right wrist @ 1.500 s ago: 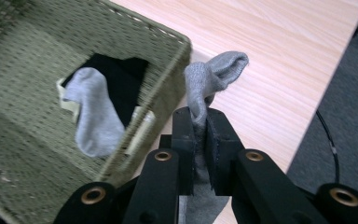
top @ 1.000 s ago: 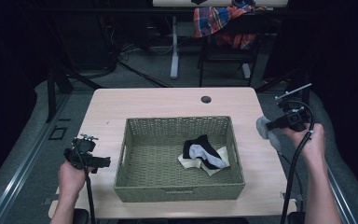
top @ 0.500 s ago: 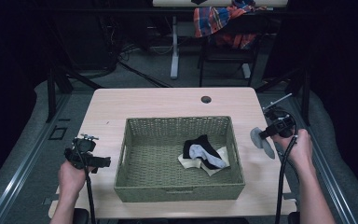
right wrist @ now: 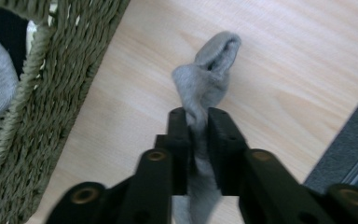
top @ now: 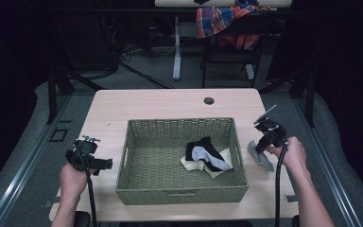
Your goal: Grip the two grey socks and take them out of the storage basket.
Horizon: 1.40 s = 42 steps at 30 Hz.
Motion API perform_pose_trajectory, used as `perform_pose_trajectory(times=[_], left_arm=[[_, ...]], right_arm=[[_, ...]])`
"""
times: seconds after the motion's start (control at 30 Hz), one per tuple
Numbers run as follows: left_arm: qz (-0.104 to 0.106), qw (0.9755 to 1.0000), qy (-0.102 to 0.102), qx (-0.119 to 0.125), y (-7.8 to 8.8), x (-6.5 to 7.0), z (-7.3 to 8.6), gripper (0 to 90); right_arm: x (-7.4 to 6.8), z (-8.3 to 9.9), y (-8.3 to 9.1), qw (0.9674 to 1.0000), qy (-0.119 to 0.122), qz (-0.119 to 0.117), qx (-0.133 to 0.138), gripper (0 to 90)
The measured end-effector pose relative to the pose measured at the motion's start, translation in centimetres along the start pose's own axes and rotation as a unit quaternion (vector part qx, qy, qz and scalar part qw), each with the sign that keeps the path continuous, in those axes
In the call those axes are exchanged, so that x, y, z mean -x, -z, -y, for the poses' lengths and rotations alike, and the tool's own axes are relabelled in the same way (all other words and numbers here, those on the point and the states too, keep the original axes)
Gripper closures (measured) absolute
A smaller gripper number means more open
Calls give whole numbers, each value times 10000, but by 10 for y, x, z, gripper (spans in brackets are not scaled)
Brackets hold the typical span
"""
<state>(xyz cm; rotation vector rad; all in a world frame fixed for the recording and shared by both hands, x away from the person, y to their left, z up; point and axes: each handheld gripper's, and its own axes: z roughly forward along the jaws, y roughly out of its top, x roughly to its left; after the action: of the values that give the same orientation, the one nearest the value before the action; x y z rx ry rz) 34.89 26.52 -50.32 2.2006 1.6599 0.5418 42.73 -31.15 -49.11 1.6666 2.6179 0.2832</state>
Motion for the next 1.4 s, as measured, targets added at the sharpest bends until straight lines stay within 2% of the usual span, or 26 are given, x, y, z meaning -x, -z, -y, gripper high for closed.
perform_pose_trajectory(times=[0.03,0.13,0.17,0.2,0.23,0.3,0.33,0.4,0.43,0.5,0.53,0.6,0.63,0.67,0.73,0.8,0.83,0.9,0.93,1.07,1.1,1.13,1.17,1.2,1.23,1.4], left_arm=[[0,10000,0,0,0,0,0,9],[7,10000,32,36,2,-1,1,9],[-2,10000,42,52,2,-1,1,9],[3,10000,48,47,1,-1,1,9],[4,10000,52,60,1,-1,0,8],[16,10000,46,53,2,-1,0,8],[43,9999,64,70,3,0,0,8],[43,9999,71,83,2,-1,0,8],[46,9999,79,74,2,-1,0,8],[57,9999,101,81,2,-1,0,8],[64,9999,92,76,2,-2,0,8],[69,9999,99,73,1,-1,-1,7],[69,9999,99,73,1,-1,-1,7],[70,9999,99,94,2,-1,-1,7],[90,9998,120,115,2,-1,-1,7],[108,9998,145,100,1,-1,-1,6],[125,9998,138,95,1,-1,-1,6],[120,9998,130,133,2,-1,-1,6],[124,9998,129,125,2,-1,-1,6],[128,9997,167,115,1,-2,-1,5],[132,9997,169,115,1,-2,-2,5],[138,9997,161,110,1,-1,-2,5],[144,9997,152,113,1,-1,-2,5],[150,9997,154,110,1,-1,-2,5],[150,9997,154,110,1,-1,-2,5],[157,9996,185,120,1,-2,-2,5]], right_arm=[[0,0,1,10000,-26,-34,-2,723],[1,2,11,9997,-129,-175,126,524],[1,2,11,9997,-129,-175,126,524],[1,4,23,9994,-156,-161,246,409],[0,5,28,9988,-217,-187,399,379],[1,5,35,9988,-162,-241,393,360],[-1,6,44,9983,-105,-287,498,317],[-1,7,49,9981,-62,-301,536,300],[-2,7,57,9971,-82,-318,686,255],[-3,8,60,9966,-92,-306,766,223],[-5,7,68,9955,-27,-327,889,150],[-10,6,77,9929,34,-402,1123,138],[-10,6,77,9929,34,-402,1123,138],[-17,5,84,9907,126,-443,1282,121],[-28,2,91,9892,318,-447,1362,40],[-39,-1,97,9876,446,-461,1435,43],[-39,-1,97,9876,446,-461,1435,43],[-57,-6,103,9856,682,-501,1464,44],[-57,-6,103,9856,682,-501,1464,44],[-80,-19,107,9830,1035,-528,1419,0],[-80,-19,107,9830,1035,-528,1419,0],[-88,-23,108,9779,1121,-600,1661,35],[-92,-24,109,9744,1195,-597,1810,51],[-96,-26,109,9734,1241,-626,1823,26],[-99,-28,108,9742,1298,-615,1743,0],[-114,-41,97,9755,1431,-668,1531,0]])
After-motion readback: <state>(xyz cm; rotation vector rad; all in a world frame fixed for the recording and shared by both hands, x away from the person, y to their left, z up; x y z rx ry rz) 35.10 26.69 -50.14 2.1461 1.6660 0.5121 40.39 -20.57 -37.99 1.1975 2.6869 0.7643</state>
